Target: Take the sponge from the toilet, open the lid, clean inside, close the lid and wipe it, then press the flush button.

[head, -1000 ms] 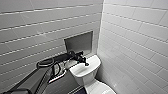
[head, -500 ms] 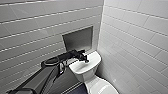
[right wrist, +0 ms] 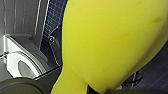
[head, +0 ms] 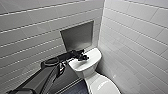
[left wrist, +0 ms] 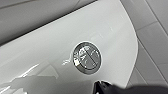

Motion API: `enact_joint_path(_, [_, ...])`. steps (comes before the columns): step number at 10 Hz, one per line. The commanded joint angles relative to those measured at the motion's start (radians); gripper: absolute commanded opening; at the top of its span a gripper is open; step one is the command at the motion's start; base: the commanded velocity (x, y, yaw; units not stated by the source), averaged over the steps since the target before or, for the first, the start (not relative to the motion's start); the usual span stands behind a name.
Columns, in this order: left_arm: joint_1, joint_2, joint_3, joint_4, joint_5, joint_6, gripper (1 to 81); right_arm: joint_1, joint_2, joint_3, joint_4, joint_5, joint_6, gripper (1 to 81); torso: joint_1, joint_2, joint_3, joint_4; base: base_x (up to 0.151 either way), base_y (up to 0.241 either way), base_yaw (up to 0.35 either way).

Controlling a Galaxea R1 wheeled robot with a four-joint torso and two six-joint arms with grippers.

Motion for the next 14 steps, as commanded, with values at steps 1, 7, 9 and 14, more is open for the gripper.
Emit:
enact_joint_path(1, [-0.189, 0.017, 0.005, -0.016, -0.026, 0.002, 1.0, 0.008, -0.029, 0.028, 0.003, -0.071, 0.005, 1.0, 0.0, 0.0, 0.0, 0.0, 0.0, 0.0, 0.0])
enact_joint_path(7, [-0.18, 0.063, 0.0, 0.026, -0.161, 0.002, 1.0, 0.009, -0.025, 0.031, 0.003, -0.069, 0.005, 1.0, 0.0, 0.0, -0.02, 0.0, 0.0, 0.0, 0.0])
enact_joint_path(9, [-0.18, 0.09, -0.05, 0.055, -0.166, 0.002, 1.0, 0.008, -0.013, 0.025, 0.003, -0.071, 0.005, 1.0, 0.0, 0.001, -0.032, 0.0, 0.0, 0.0, 0.0])
enact_joint_path(14, [-0.157, 0.09, -0.112, 0.128, -0.164, 0.002, 1.0, 0.006, 0.02, 0.014, -0.003, -0.071, 0.002, 1.0, 0.0, 0.001, -0.032, 0.0, 0.0, 0.0, 0.0])
